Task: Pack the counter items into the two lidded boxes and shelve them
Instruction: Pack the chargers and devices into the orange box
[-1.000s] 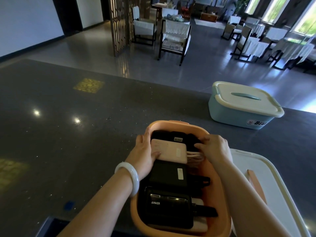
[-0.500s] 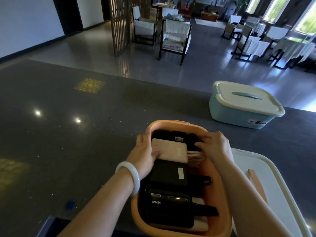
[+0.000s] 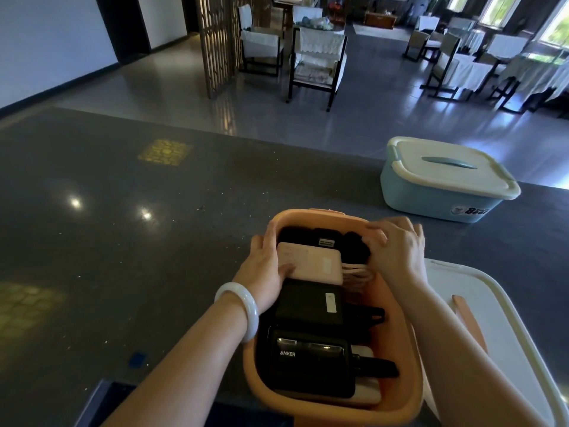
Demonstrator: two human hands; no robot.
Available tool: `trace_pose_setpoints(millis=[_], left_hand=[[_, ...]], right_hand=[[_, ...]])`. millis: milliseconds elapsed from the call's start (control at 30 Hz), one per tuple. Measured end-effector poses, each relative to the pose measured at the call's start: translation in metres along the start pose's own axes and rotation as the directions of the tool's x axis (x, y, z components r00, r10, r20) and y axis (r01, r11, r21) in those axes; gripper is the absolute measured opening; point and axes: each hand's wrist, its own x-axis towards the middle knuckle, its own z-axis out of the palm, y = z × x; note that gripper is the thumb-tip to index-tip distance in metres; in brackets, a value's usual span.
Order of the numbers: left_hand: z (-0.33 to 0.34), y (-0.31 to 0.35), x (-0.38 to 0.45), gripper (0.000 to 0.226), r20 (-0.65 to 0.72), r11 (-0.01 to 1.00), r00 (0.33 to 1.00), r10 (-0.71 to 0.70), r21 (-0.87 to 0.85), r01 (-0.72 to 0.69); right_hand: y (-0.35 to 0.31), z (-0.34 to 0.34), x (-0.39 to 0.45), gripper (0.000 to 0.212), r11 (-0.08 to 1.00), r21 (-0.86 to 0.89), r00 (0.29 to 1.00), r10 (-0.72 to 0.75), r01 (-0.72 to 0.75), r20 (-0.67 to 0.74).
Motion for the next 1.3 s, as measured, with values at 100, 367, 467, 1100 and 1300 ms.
trace_pose_setpoints(millis=[100,367,467,1100,1300], left_hand=[[-0.002,0.001,-0.001,0.077,-0.003,1.0,1.0,0.024,-0.011,-0.024],[0.0,0.0,0.004,0.076,0.027,0.999,0.999,-0.028,-0.031,0.029],[-0.001,-0.006,0.001,0.068,0.027,0.993,1.0,0.0,-0.116,0.003],[-0.001,-0.011,-0.005,0.065,0.034,0.983,0.999,0.018,-0.183,-0.011],[0.0,-0.011,-0.004,0.064,0.031,0.982,0.999,0.016,-0.188,-0.01]], right_hand=[[-0.01,-0.004,-0.017,0.02,0.985,0.009,0.984,-0.175,0.175,-0.03],[-0.026,-0.022,-0.069,0.043,0.962,0.213,0.837,-0.255,0.17,0.483],[-0.026,-0.025,-0.081,0.055,0.978,0.127,0.796,-0.211,0.168,0.568],[-0.041,-0.012,-0.062,0.044,0.993,0.112,0.942,-0.077,0.043,0.326],[-0.042,0.002,-0.057,0.034,1.0,0.023,0.911,0.007,-0.018,0.411]])
